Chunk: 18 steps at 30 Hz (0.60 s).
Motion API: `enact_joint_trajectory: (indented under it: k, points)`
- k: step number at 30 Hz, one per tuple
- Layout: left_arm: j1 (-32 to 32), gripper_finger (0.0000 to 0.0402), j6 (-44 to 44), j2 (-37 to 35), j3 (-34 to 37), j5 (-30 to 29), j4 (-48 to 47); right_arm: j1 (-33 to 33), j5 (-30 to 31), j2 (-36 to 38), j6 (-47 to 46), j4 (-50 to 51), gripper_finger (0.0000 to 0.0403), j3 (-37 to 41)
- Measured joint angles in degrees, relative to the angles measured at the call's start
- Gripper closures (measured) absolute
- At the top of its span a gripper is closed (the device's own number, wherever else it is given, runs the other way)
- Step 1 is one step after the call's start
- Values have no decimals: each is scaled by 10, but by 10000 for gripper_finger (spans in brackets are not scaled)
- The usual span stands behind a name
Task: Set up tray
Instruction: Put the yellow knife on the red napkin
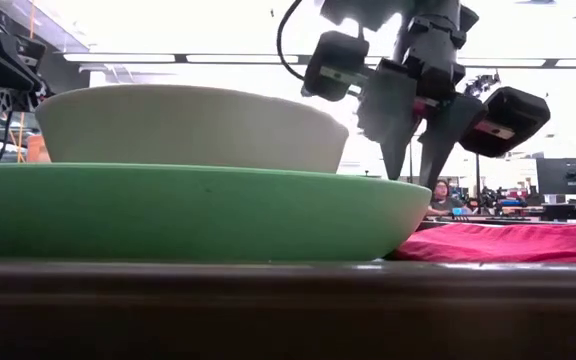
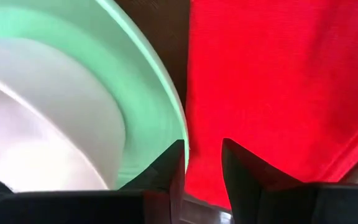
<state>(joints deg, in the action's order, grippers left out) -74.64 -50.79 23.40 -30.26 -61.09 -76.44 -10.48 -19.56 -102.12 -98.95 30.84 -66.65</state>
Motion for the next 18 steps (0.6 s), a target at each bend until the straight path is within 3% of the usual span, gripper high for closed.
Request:
enact_joint_trajectory:
  k: [18]
  points:
    - [0,323,0,0,0,0,0,-1,120,119,-2,153,318,0]
